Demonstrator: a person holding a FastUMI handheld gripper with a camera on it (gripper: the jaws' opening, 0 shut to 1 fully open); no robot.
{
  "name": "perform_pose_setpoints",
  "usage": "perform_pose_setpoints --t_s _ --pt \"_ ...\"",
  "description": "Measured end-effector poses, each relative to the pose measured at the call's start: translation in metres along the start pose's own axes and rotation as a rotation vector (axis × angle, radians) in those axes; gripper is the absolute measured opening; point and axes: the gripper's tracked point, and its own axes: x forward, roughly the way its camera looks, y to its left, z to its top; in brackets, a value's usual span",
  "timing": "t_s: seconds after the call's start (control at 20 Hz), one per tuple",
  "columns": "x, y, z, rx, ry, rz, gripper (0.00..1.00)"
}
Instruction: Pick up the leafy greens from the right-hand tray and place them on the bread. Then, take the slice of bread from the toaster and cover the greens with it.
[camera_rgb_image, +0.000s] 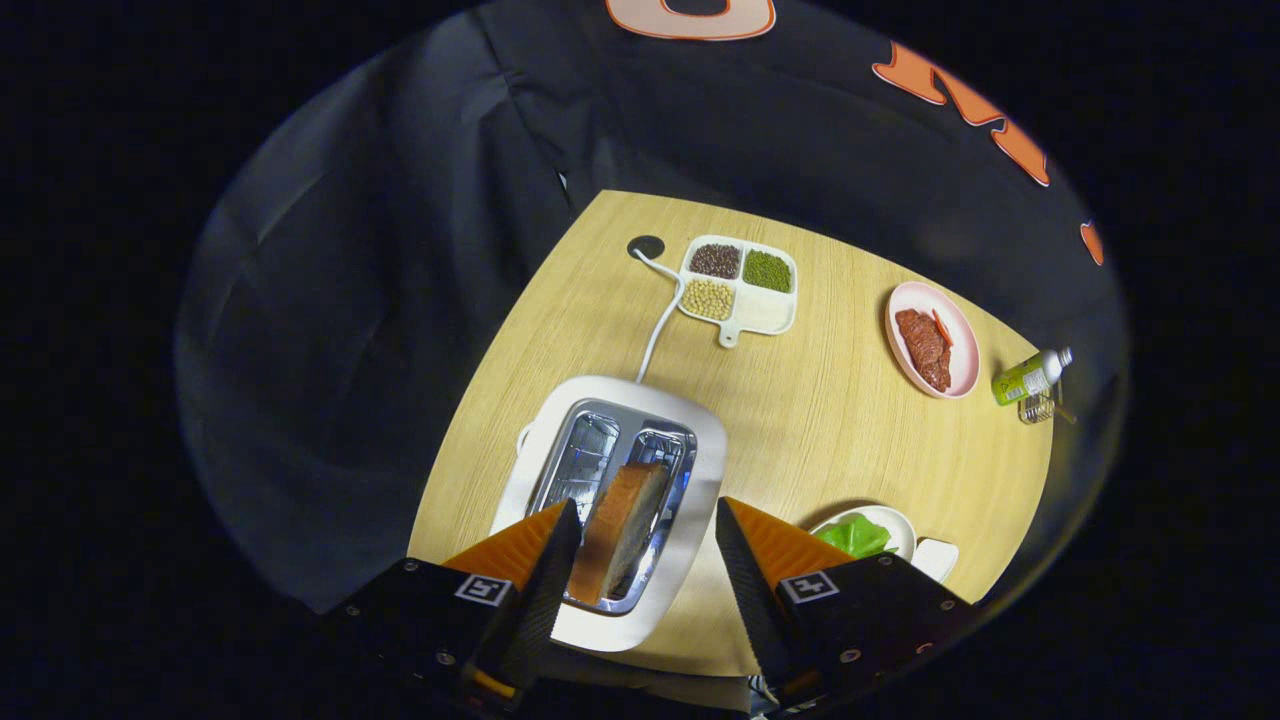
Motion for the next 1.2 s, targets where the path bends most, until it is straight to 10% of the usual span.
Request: perform_pose_setpoints --t_s 0.3,1.2 --pt "0.004 0.018 -0.008 0.182 0.091 0.122 0.16" --pt "-0.105 -0.092 -0.010 0.345 -0.207 0.313 0.09"
